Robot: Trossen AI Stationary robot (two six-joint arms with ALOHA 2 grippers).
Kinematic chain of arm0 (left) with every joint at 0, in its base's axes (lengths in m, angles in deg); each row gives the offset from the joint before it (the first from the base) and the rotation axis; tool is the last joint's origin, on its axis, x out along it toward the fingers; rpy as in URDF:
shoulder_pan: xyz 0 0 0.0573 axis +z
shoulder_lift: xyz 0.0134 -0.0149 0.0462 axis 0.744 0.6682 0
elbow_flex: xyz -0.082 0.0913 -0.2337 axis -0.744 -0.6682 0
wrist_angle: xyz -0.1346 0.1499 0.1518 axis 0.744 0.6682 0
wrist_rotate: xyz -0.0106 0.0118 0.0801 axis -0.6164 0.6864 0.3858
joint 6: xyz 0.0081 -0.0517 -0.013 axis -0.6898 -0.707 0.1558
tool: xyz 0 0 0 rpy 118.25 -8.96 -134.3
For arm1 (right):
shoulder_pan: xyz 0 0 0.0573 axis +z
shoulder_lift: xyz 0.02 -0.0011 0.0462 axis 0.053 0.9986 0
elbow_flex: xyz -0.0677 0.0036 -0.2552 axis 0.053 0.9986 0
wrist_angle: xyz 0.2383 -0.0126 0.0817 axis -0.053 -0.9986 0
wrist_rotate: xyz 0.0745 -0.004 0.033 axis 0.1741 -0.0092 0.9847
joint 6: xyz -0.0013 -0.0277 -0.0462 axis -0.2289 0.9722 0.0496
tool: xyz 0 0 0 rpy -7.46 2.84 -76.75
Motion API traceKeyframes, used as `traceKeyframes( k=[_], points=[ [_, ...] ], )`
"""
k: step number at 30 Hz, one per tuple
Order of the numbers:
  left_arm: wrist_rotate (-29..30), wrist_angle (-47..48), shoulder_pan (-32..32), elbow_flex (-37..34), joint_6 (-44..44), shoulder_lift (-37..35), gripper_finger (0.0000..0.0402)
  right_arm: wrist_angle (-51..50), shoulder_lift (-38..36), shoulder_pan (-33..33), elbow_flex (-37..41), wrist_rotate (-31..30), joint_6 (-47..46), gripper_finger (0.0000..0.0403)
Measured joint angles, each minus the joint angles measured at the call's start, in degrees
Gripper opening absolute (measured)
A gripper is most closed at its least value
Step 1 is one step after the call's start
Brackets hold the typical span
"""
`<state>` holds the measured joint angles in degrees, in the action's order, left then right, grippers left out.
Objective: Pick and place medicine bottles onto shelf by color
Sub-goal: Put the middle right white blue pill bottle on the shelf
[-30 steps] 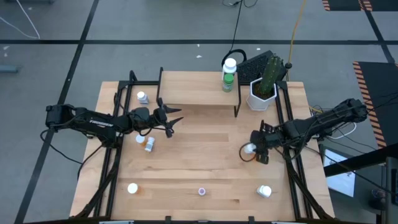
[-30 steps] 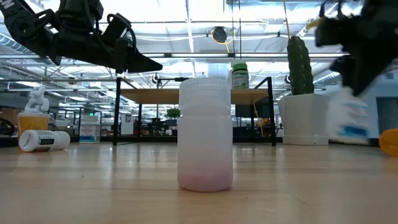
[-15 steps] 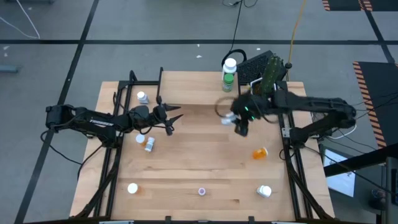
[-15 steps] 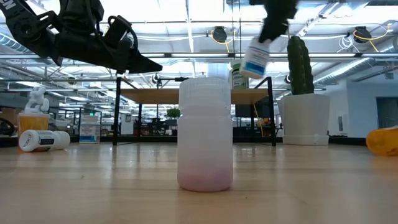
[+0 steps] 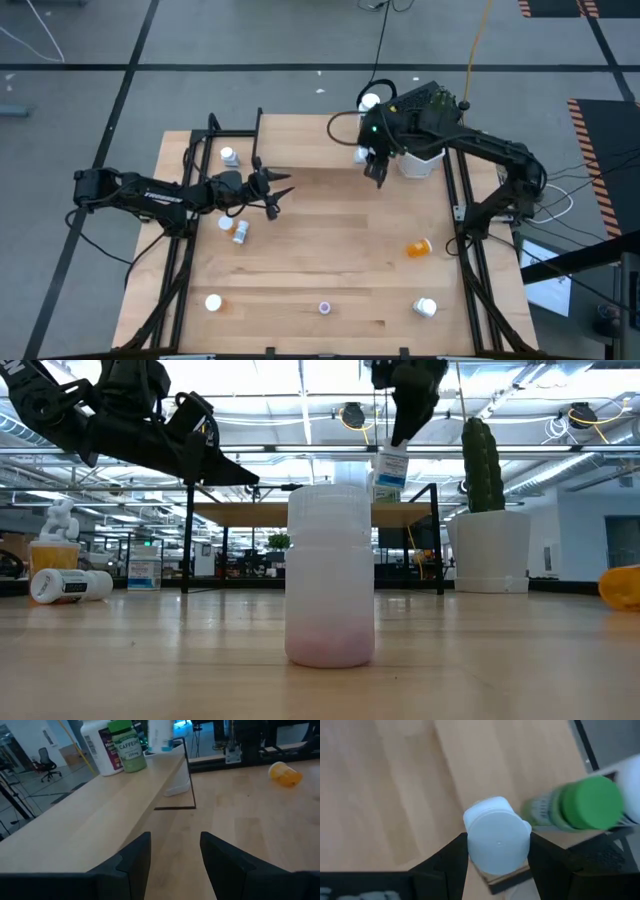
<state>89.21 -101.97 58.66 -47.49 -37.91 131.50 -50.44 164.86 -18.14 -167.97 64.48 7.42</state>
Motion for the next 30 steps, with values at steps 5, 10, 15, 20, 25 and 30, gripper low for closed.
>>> traceKeyframes(
  k=[5, 10, 15, 20, 25, 30],
  points=[
    [0.0, 0.0, 0.0, 0.0, -0.4, 0.0, 0.0175, -0.5, 0.0, -3.6, 0.1, 2.2, 1.4, 0.0175],
    [0.0, 0.0, 0.0, 0.0, -0.5, 0.0, 0.0175, 0.8, 0.0, -4.0, 2.3, 3.2, 2.5, 0.0175],
    [0.0, 0.0, 0.0, 0.0, -1.1, 0.0, 0.0175, 1.7, 0.0, -4.0, 3.6, 3.3, 2.6, 0.0176],
    [0.0, 0.0, 0.0, 0.0, -1.1, 0.0, 0.0175, 2.7, 0.0, -4.0, 4.3, 3.2, 2.5, 0.0189],
    [0.0, 0.0, 0.0, 0.0, -1.1, 0.0, 0.0175, 4.0, 0.0, -4.0, 4.4, 3.1, 2.5, 0.0211],
    [0.0, 0.0, 0.0, 0.0, -1.2, 0.0, 0.0175, 4.2, 0.0, -4.0, 4.4, 3.1, 3.0, 0.0219]
  ],
)
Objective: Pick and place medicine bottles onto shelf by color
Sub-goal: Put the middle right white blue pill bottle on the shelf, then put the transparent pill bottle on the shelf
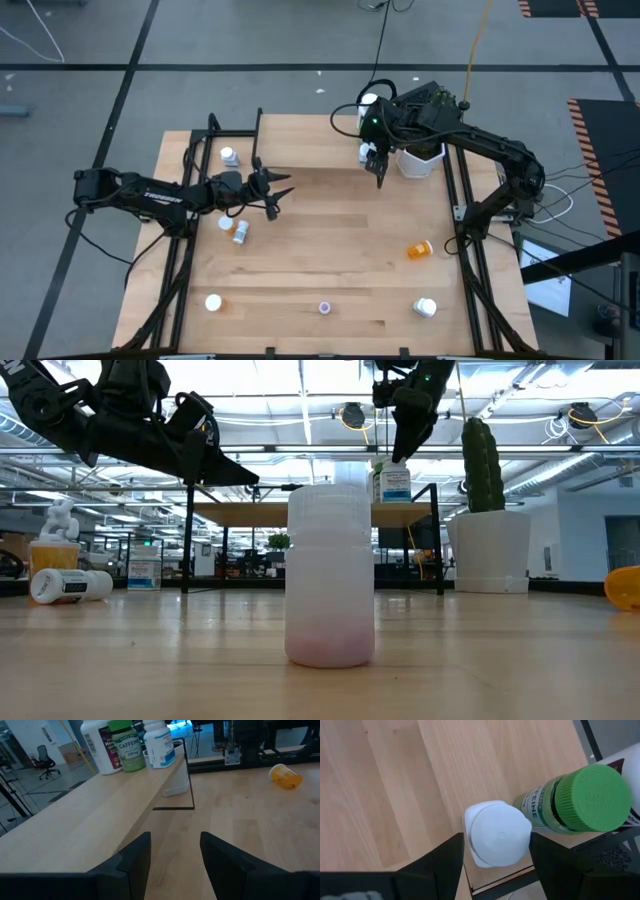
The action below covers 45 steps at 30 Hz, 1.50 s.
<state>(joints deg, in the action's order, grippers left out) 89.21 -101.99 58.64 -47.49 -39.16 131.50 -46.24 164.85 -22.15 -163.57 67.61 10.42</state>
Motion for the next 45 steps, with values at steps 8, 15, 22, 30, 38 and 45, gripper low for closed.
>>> traceKeyframes(
  k=[8, 15, 22, 30, 38, 45],
  points=[
    [0.0, 0.0, 0.0, 0.0, 0.0, 0.0, 0.0175, 0.2, -1.2, 0.2, 0.1, -0.3, 1.1, 0.0220],
    [0.0, 0.0, 0.0, 0.0, 0.0, 0.0, 0.0175, 0.3, -5.4, 1.1, 0.1, -1.8, 2.1, 0.0220],
    [0.0, 0.0, 0.0, 0.0, 0.0, 0.0, 0.0175, 4.1, -12.5, 5.6, 6.0, -1.6, -0.3, 0.0220],
    [0.0, -0.2, 0.0, 0.0, -0.2, 0.0, 0.0175, 20.3, -21.4, 13.4, 23.5, -1.6, -4.2, 0.0219],
    [0.0, 0.9, 0.0, 0.0, -0.4, 0.0, 0.0175, 35.2, -28.2, 20.2, 42.6, -4.8, -8.0, 0.0219],
    [0.4, 0.9, 0.2, 0.0, -0.4, 0.0, 0.0175, 47.3, -29.6, 23.5, 51.8, -4.5, -12.1, 0.0219]
  ],
)
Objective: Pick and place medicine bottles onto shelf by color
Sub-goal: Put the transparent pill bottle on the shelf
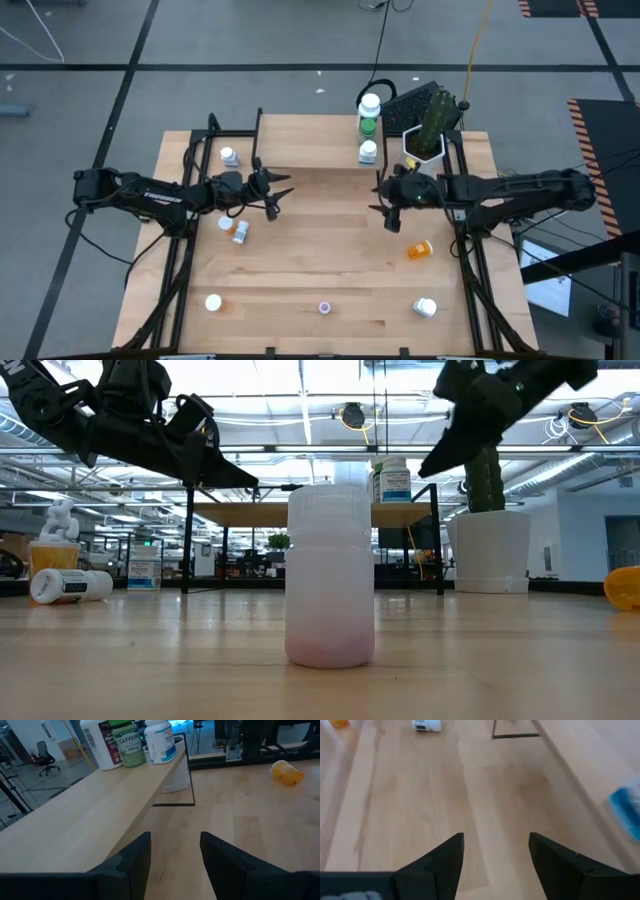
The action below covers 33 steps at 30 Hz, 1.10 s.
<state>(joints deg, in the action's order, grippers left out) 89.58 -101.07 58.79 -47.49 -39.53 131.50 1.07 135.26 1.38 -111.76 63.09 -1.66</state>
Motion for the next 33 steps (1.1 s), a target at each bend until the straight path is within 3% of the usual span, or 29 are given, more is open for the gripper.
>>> traceKeyframes(
  k=[11, 21, 28, 33],
  points=[
    [0.2, 0.5, 0.0, 0.0, -0.2, 0.0, 0.0175, 37.8, 1.0, 1.9, 20.5, 4.5, -0.3, 0.0219],
    [0.3, -0.1, 0.1, 0.0, 0.0, 0.0, 0.0175, 37.9, 1.1, 2.3, 21.4, 4.8, -3.3, 0.0219],
    [0.3, 0.0, 0.1, 0.0, -0.1, 0.0, 0.0175, 39.8, 2.2, 2.5, 21.4, 11.5, -1.4, 0.0219],
    [0.3, 0.0, 0.1, 0.0, 0.0, 0.0, 0.0175, 39.9, 2.3, 2.5, 21.4, 12.1, -3.3, 0.0219]
  ],
)
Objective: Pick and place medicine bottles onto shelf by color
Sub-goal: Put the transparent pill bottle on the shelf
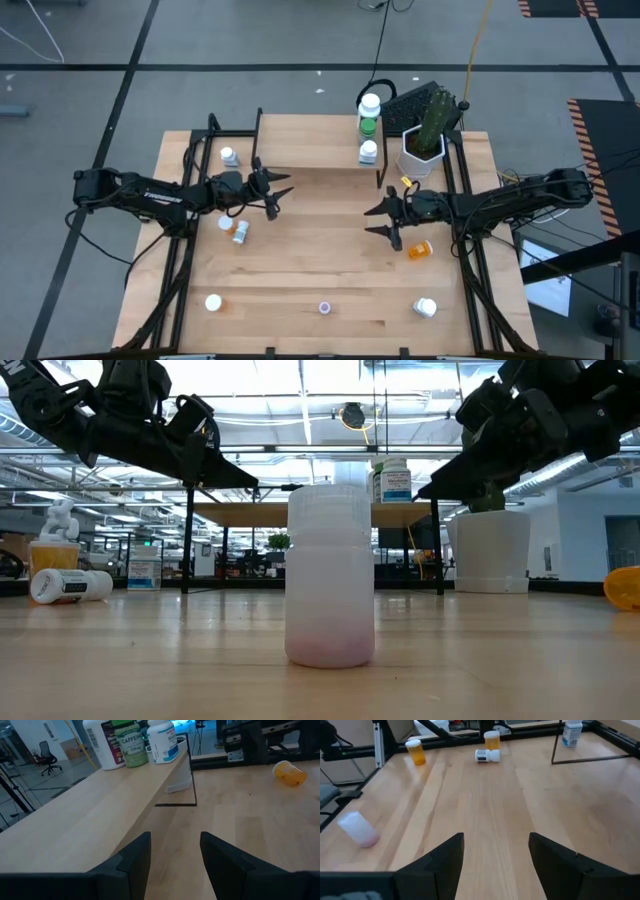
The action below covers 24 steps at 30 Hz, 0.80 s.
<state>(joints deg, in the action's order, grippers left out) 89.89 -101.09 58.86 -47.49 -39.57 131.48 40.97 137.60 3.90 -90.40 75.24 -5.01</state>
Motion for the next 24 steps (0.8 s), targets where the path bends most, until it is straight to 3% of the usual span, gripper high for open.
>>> traceKeyframes(
  k=[3, 16, 21, 24],
  points=[
    [0.0, 0.0, 0.0, 0.0, 0.0, 0.0, 0.0175, -0.3, 0.0, 0.0, 0.0, 0.6, -0.1, 0.0219],
    [-0.1, 0.0, 0.0, 0.0, 0.2, 0.0, 0.0175, -0.3, 0.0, 0.0, 0.0, 13.6, -0.7, 0.0219],
    [-0.4, 0.0, 0.0, 0.0, 0.1, 0.0, 0.0175, -0.3, 0.0, 0.0, 0.0, 12.6, 0.4, 0.0219],
    [-0.4, 0.0, 0.0, 0.0, -0.1, 0.0, 0.0175, -0.4, 0.0, 0.0, -0.1, 7.7, 0.7, 0.0219]
  ],
)
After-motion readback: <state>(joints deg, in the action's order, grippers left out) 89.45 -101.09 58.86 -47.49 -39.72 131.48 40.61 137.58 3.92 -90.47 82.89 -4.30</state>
